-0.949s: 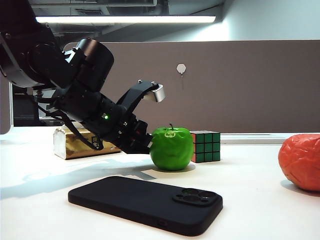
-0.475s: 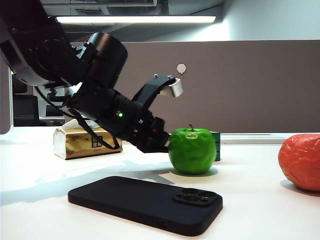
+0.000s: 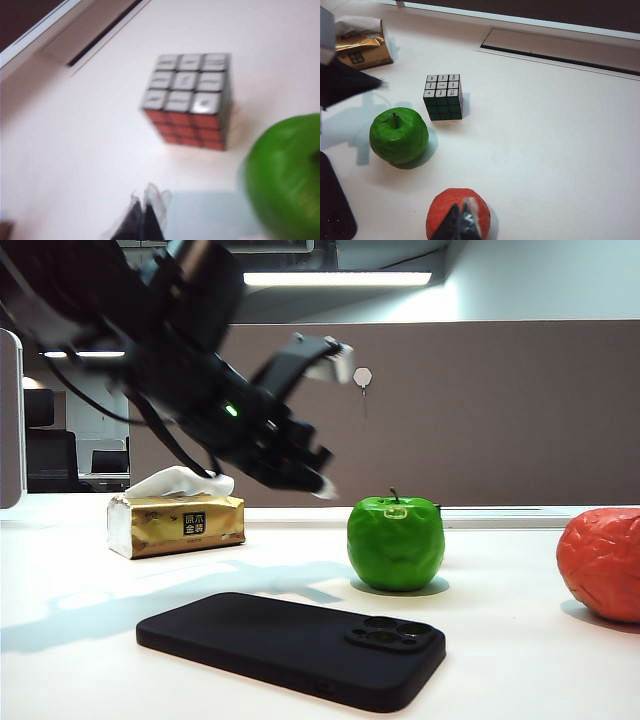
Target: Move all the fruits on the tabletop near the face of the Rubik's cube that has the color most similar to each fruit.
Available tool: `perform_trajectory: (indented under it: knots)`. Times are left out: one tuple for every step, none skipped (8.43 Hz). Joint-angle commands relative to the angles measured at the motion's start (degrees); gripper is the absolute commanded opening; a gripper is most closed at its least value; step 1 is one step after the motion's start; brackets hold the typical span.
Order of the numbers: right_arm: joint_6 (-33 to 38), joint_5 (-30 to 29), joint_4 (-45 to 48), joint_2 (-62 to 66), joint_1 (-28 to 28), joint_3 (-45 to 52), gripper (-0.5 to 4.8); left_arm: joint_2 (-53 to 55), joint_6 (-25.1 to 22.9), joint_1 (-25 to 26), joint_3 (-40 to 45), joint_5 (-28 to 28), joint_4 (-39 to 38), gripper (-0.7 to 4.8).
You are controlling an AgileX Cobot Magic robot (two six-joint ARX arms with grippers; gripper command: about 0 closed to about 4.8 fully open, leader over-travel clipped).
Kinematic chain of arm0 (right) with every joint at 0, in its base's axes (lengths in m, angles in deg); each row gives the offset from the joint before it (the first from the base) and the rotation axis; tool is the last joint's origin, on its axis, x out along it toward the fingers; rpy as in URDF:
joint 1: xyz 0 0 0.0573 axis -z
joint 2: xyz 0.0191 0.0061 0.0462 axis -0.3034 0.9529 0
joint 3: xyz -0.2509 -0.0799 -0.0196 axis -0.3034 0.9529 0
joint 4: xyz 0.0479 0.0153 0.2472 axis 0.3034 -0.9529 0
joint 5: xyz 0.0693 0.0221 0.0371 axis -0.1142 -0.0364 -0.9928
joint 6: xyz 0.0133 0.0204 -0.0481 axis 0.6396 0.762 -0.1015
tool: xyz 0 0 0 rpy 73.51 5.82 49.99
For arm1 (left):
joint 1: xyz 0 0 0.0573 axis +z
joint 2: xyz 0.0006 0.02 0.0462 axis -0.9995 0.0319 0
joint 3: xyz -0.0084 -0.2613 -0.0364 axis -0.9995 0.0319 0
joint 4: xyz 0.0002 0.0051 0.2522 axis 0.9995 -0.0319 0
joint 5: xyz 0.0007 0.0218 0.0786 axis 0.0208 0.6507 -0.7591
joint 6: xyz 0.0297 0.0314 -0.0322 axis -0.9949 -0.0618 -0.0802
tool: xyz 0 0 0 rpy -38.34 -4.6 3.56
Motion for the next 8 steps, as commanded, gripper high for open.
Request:
perform_trajectory:
  knots:
    - [0.0,-0.2,1.0,0.0,0.0,-0.3,-0.01,-6.3,0.2,0.5,-0.2,-0.7,-17.6,-0.05]
    - [0.0,-0.2,1.0,0.0,0.0,-0.3,-0.01,-8.1,1.8,0.5,-0.2,4.5,-23.0,-0.05]
    - [0.0,-0.2,0.9,-0.1,0.0,-0.3,-0.01,-8.1,4.5,0.5,-0.2,10.6,-23.9,-0.05]
    - [0.0,-0.2,1.0,-0.1,0.0,-0.3,-0.01,-8.1,5.1,-0.1,-0.2,12.0,-24.2,-0.05]
    - [0.0,-0.2,1.0,-0.1,0.0,-0.3,-0.01,-7.2,5.1,-1.7,-0.2,11.8,-24.4,-0.05]
    - [0.0,-0.2,1.0,-0.1,0.0,-0.3,-0.01,-5.3,5.1,-2.4,-0.2,11.5,-22.0,-0.05]
    - [0.0,-0.2,1.0,-0.1,0.0,-0.3,-0.01,-3.4,6.7,-2.5,-0.2,11.5,-18.6,-0.05]
    - [0.0,-0.2,1.0,-0.1,0.0,-0.3,-0.01,-3.0,7.7,-2.5,-0.2,11.5,-17.8,-0.05]
